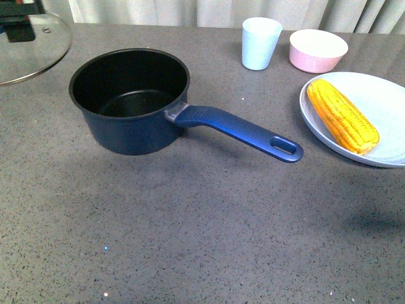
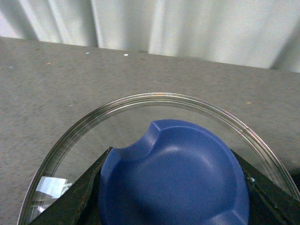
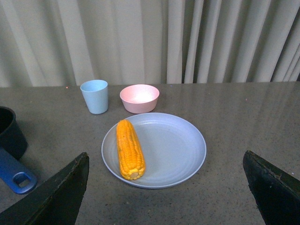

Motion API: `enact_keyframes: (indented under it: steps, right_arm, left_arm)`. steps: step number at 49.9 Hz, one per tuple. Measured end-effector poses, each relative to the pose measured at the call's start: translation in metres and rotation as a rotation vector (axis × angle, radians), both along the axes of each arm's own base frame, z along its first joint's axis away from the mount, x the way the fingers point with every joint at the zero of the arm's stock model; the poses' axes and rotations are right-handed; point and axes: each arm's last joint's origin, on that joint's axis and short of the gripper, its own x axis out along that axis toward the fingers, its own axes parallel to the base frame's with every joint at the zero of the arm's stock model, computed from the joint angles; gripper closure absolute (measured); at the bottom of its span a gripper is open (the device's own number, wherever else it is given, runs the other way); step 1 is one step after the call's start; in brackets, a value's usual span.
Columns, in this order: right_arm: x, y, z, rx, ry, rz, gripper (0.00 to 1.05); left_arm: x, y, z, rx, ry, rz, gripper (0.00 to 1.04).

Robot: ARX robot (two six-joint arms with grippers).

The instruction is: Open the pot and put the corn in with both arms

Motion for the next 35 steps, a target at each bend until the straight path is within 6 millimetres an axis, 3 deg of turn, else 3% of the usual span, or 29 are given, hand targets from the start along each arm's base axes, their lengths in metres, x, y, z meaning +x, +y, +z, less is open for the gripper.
enact_keyframes:
  steps: [7,11,25,35]
  right_arm:
    - [0.000,0.000,0.000,0.000,0.000,0.000,0.09]
    - [0.000,0.000,0.000,0.000,0.000,0.000,0.09]
    - [0.000,0.000,0.000,0.000,0.000,0.000,0.09]
    - [0.000,0.000,0.000,0.000,0.000,0.000,0.09]
  left_arm:
    - [0.001,0.036,-0.022,0.010,0.033,0.095,0.46]
    - [-0.004,0.045,-0.039,0.010,0.060,0.116,0.46]
    - [-0.013,0.040,-0.073,0.006,0.122,0.089,0.46]
    - [-0.014,0.034,-0.080,0.005,0.128,0.071,0.46]
